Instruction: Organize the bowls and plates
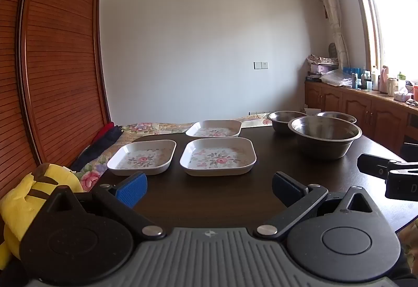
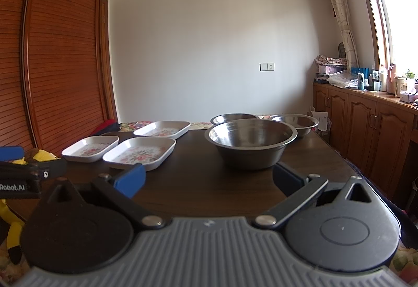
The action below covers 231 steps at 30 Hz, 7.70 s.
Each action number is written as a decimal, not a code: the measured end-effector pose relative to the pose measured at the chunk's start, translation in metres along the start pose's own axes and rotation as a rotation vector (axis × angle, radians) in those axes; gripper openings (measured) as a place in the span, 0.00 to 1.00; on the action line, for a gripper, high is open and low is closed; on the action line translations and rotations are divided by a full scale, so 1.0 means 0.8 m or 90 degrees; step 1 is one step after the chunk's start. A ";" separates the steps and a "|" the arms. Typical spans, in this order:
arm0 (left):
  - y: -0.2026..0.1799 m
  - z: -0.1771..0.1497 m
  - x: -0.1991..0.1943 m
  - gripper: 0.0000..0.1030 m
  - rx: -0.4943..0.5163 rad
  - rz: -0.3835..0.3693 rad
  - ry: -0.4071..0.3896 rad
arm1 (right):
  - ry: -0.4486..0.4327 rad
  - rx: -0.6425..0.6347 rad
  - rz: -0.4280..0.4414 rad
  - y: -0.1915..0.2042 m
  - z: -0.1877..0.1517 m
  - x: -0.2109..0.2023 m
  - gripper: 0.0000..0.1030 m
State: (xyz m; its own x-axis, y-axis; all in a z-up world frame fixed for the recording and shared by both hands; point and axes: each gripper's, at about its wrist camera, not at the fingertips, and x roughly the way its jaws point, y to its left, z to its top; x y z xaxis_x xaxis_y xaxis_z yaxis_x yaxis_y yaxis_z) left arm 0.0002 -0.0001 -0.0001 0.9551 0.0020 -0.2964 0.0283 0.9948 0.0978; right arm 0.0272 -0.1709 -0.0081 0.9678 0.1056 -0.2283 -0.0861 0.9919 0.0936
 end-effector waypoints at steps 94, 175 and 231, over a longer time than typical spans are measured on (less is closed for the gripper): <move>0.080 0.089 0.147 0.63 0.036 -0.083 0.092 | 0.164 -0.066 0.197 0.065 0.065 0.165 0.54; 0.091 0.068 0.323 0.09 0.035 -0.147 0.266 | 0.270 -0.029 0.156 0.063 0.042 0.281 0.12; 0.109 0.023 0.158 0.09 -0.038 -0.152 0.237 | 0.271 -0.013 0.226 0.071 0.020 0.149 0.10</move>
State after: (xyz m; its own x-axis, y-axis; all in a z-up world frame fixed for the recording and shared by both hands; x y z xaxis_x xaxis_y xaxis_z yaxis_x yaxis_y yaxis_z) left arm 0.1288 0.0849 -0.0119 0.7522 -0.2029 -0.6269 0.2078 0.9759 -0.0665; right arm 0.1416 -0.1034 -0.0142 0.6982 0.4488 -0.5577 -0.3982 0.8909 0.2184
